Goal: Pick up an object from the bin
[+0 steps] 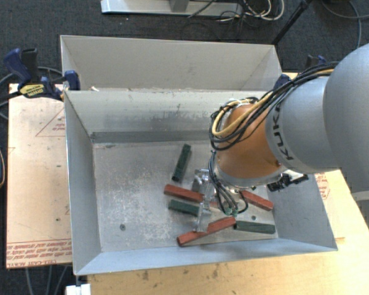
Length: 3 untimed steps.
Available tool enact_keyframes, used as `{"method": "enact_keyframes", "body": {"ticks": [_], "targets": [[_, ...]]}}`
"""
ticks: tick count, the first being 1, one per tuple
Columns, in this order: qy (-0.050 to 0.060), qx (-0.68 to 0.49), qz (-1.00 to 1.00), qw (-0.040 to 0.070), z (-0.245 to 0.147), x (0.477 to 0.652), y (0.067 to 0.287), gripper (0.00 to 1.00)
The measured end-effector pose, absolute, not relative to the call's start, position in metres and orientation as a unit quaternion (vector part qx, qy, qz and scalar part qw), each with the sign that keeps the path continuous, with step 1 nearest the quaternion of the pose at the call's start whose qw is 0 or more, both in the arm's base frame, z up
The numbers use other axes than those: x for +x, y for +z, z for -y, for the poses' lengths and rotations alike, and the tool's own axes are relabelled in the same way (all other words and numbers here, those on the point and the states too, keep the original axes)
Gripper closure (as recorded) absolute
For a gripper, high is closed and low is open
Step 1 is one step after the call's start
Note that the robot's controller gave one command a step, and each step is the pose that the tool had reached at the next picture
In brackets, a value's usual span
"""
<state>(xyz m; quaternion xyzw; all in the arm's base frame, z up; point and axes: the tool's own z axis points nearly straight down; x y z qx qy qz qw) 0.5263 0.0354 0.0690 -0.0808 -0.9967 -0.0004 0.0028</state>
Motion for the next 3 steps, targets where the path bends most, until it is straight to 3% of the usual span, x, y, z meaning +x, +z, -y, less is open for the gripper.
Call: {"method": "enact_keyframes", "body": {"ticks": [1,2,3], "targets": [[-0.001,-0.081,0.997,-0.001,-0.036,0.528,0.070,1.00],[0.000,-0.032,0.999,-0.001,-0.059,0.516,0.070,1.00],[-0.001,-0.005,1.000,-0.006,-0.060,0.548,0.215,1.00]]}}
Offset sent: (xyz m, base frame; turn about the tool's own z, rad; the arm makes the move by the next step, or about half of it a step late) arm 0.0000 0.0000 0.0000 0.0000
